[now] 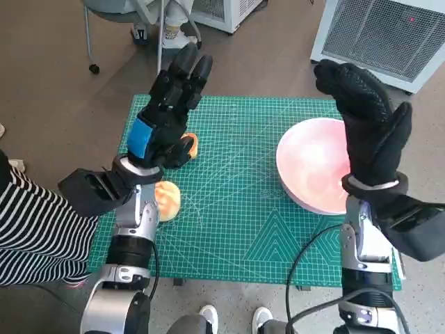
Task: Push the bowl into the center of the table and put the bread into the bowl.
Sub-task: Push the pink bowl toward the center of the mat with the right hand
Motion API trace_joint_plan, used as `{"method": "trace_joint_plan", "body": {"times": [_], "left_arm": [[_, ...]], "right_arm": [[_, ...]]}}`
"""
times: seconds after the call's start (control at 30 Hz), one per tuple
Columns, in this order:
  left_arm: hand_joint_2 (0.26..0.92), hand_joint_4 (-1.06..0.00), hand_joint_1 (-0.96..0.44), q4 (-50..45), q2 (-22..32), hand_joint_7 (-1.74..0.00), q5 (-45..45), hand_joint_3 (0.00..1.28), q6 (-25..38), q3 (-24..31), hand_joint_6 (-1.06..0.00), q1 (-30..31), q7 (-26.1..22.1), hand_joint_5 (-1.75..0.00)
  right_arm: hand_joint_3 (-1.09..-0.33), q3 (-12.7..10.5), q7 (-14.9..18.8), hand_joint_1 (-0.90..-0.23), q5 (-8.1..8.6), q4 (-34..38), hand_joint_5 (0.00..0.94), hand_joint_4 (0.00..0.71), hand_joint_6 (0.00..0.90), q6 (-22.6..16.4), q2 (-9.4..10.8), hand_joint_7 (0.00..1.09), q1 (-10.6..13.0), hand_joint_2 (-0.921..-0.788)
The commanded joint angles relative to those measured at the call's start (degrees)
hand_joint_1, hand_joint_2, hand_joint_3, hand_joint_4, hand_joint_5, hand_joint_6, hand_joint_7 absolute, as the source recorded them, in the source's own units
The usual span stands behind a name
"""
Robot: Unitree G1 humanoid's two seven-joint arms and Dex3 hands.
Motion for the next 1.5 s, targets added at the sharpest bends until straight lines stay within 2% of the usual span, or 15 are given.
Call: {"method": "trace_joint_plan", "body": {"times": [0.03,0.23,0.37,0.43,0.5,0.57,0.67,0.73,0.9,1.03,1.27,1.37,1.5], "left_arm": [[0.921,-0.02,-0.71,-0.8,0.4,-0.18,0.2,0.52,0.4,-0.1,0.0,0.4,0.3,0.0],[0.921,-0.02,-0.71,-1.1,0.4,-0.18,0.1,0.52,0.7,-0.2,0.0,0.6,0.2,0.0],[0.921,-0.02,-0.71,-1.2,0.4,-0.18,0.2,0.52,0.6,-0.2,0.0,0.8,0.3,0.0],[0.921,-0.02,-0.71,-1.1,0.5,-0.18,0.3,0.52,0.6,-0.2,0.0,0.8,0.3,0.0],[0.921,-0.02,-0.71,-1.0,0.5,-0.18,0.2,0.52,0.6,-0.1,0.0,0.9,0.4,0.0],[0.921,-0.01,-0.71,-0.9,0.6,-0.18,0.2,0.51,0.5,0.0,0.0,0.9,0.4,0.0],[0.921,-0.01,-0.72,-0.5,0.6,-0.17,0.1,0.51,0.4,0.1,0.0,0.9,0.4,0.0],[0.921,-0.02,-0.71,0.0,0.7,-0.17,0.0,0.51,0.3,0.2,0.0,0.8,0.4,0.0],[0.921,-0.03,-0.7,0.4,0.8,-0.18,-0.2,0.51,0.1,0.4,0.0,0.7,0.4,-0.01],[0.921,-0.03,-0.7,0.3,1.0,-0.18,-0.1,0.51,-0.1,0.5,0.0,0.8,0.5,-0.01],[0.921,-0.04,-0.69,1.8,1.3,-0.18,0.0,0.51,-0.8,0.8,0.0,0.2,0.3,-0.01],[0.921,-0.04,-0.69,2.1,1.5,-0.18,0.1,0.51,-1.0,0.8,0.0,0.0,0.3,-0.01],[0.921,-0.04,-0.69,2.3,1.6,-0.18,0.1,0.5,-1.3,0.8,0.0,-0.1,0.3,-0.01]], "right_arm": [[-0.673,-0.1,0.6,-0.701,0.06,0.4,0.0,0.243,0.16,0.7,-0.3,0.39,1.3,-0.921],[-0.673,-0.7,1.2,-0.701,0.69,0.5,0.0,0.242,0.159,0.7,-1.0,0.39,1.7,-0.921],[-0.671,-2.6,2.8,-0.71,1.92,2.1,0.0,0.239,0.158,-0.4,-2.8,0.39,2.4,-0.921],[-0.683,-3.9,3.3,-0.71,2.04,3.5,0.0,0.224,0.147,-1.4,-3.9,0.38,2.7,-0.921],[-0.699,-5.8,2.9,-0.707,1.43,5.9,0.0,0.207,0.136,-3.0,-5.6,0.38,2.7,-0.921],[-0.723,-7.5,1.2,-0.696,-0.21,8.5,0.001,0.19,0.125,-4.8,-7.0,0.37,2.5,-0.921],[-0.753,-9.8,-3.1,-0.685,-3.88,12.3,0.001,0.182,0.111,-7.3,-8.8,0.37,2.2,-0.921],[-0.773,-11.0,-5.8,-0.683,-5.73,15.3,0.0,0.178,0.097,-8.6,-10.0,0.37,1.9,-0.921],[-0.81,-13.1,-10.5,-0.681,-8.0,23.6,0.0,0.166,0.04,-10.8,-12.6,0.44,0.7,-0.921],[-0.825,-14.0,-12.1,-0.679,-7.77,30.8,0.0,0.15,0.02,-11.8,-14.0,0.45,-0.7,-0.921],[-0.871,-14.3,-14.5,-0.643,-7.65,42.1,0.0,0.141,0.001,-10.8,-15.4,0.46,-2.6,-0.921],[-0.887,-14.6,-14.3,-0.611,-6.72,47.1,0.0,0.135,0.0,-9.1,-15.8,0.45,-3.8,-0.921],[-0.908,-15.6,-13.0,-0.581,-4.91,51.5,0.002,0.131,0.008,-6.7,-15.2,0.42,-5.3,-0.921]]}}
